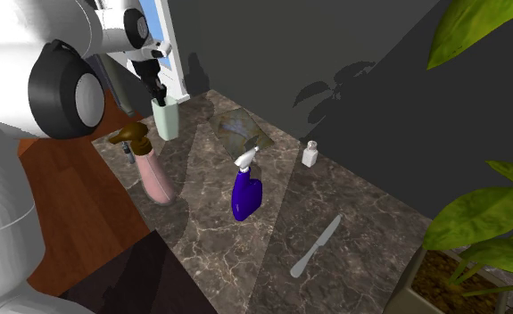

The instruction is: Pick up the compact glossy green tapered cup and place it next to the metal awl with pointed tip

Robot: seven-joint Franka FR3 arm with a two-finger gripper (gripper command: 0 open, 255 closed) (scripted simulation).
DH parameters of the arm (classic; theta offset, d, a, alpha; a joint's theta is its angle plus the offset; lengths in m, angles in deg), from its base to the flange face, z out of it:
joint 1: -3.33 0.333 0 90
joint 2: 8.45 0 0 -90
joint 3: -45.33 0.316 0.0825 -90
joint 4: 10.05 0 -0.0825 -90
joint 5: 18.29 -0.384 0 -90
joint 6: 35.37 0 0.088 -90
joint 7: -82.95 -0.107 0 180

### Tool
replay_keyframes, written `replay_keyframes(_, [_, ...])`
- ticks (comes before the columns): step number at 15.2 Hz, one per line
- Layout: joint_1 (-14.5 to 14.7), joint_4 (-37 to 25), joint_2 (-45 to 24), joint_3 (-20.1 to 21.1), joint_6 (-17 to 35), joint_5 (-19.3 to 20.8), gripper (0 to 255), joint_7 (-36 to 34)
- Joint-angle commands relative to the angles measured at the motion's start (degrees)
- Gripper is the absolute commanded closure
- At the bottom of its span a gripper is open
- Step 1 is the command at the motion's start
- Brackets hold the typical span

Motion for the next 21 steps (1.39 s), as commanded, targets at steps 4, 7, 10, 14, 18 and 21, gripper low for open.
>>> replay_keyframes(4, [-0.2, 3.0, -0.5, -0.2, 3.5, 0.3, 255, -0.3])
replay_keyframes(7, [-0.2, 4.3, -1.1, -0.3, 5.4, 0.6, 255, -0.6])
replay_keyframes(10, [-0.2, 4.3, -1.1, -0.3, 5.4, 0.6, 255, -0.6])
replay_keyframes(14, [-0.2, 4.3, -1.1, -0.3, 5.4, 0.6, 255, -0.6])
replay_keyframes(18, [-0.2, 4.3, -1.1, -0.3, 5.4, 0.6, 0, -0.6])
replay_keyframes(21, [-0.2, 4.3, -1.1, -0.3, 5.4, 0.6, 0, -0.6])
